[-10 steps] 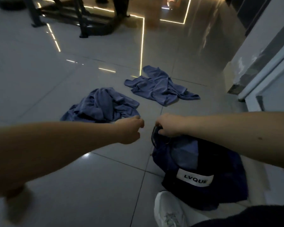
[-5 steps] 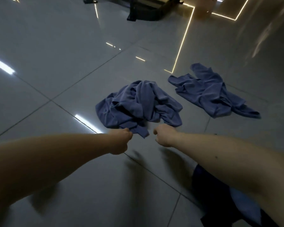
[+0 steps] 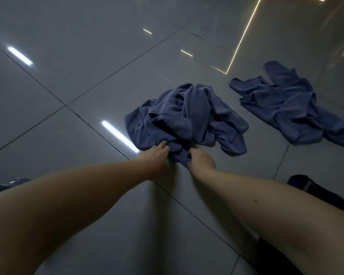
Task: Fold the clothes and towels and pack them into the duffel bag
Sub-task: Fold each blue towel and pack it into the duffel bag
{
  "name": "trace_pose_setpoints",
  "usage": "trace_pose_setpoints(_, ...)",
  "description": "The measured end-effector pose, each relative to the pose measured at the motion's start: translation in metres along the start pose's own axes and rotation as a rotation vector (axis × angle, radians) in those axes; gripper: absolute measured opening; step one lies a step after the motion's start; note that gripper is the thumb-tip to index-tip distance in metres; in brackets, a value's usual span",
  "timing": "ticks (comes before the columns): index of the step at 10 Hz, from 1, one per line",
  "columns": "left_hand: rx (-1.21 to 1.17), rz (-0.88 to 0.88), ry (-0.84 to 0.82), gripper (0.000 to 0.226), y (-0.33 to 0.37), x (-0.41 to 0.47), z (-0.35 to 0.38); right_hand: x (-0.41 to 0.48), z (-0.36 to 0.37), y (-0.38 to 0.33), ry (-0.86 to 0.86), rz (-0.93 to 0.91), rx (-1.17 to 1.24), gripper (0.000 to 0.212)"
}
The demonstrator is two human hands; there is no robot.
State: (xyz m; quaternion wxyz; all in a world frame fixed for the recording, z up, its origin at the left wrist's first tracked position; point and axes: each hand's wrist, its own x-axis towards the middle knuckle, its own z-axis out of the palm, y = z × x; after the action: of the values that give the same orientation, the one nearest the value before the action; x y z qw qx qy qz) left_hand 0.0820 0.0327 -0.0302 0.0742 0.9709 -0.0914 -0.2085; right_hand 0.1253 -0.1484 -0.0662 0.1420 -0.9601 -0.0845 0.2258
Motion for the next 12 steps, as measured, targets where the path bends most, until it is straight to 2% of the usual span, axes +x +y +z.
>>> trace_pose_setpoints(1,-0.031,-0.030,0.009,0.073,0.003,0.009,0.001,-0.002,-0.007,-0.001,-0.018,-0.017,0.118,0.007)
trace_pose_setpoints(2,-0.031,-0.061,0.010,0.084,0.006,0.014,0.003,-0.003,-0.016,-0.004,-0.024,0.007,0.275,0.011)
trace_pose_setpoints(3,-0.065,-0.090,-0.001,0.067,0.011,0.018,-0.002,-0.001,-0.036,-0.013,-0.081,0.077,0.490,0.019)
trace_pose_setpoints(4,-0.137,-0.126,0.168,0.038,0.018,0.020,-0.012,-0.003,-0.066,-0.026,-0.104,0.112,0.708,0.017)
trace_pose_setpoints(5,-0.182,-0.152,0.324,0.017,0.020,0.021,-0.041,-0.024,-0.107,-0.039,-0.079,0.174,1.060,0.011)
trace_pose_setpoints(6,-0.263,-0.120,0.360,0.015,0.017,0.017,-0.086,-0.023,-0.132,-0.036,0.049,0.119,1.034,0.012)
trace_pose_setpoints(7,-0.284,-0.186,0.434,0.016,0.020,0.000,-0.135,-0.029,-0.171,-0.039,0.161,0.107,1.017,0.016)
trace_pose_setpoints(8,-0.369,-0.210,0.573,0.016,0.032,-0.027,-0.176,-0.038,-0.202,-0.042,0.304,0.090,1.092,0.023)
trace_pose_setpoints(9,-0.331,-0.229,0.586,0.035,0.042,-0.050,-0.217,-0.077,-0.245,-0.058,0.415,0.035,1.244,0.025)
trace_pose_setpoints(10,-0.442,-0.245,0.417,0.079,0.052,-0.068,-0.250,-0.135,-0.292,-0.089,0.488,-0.031,1.345,0.025)
trace_pose_setpoints(11,-0.893,-0.040,0.431,0.085,0.078,-0.089,-0.272,-0.173,-0.319,-0.103,0.538,-0.122,1.265,0.022)
trace_pose_setpoints(12,-1.169,0.193,0.400,0.065,0.109,-0.119,-0.286,-0.205,-0.327,-0.104,0.531,-0.198,1.158,0.021)
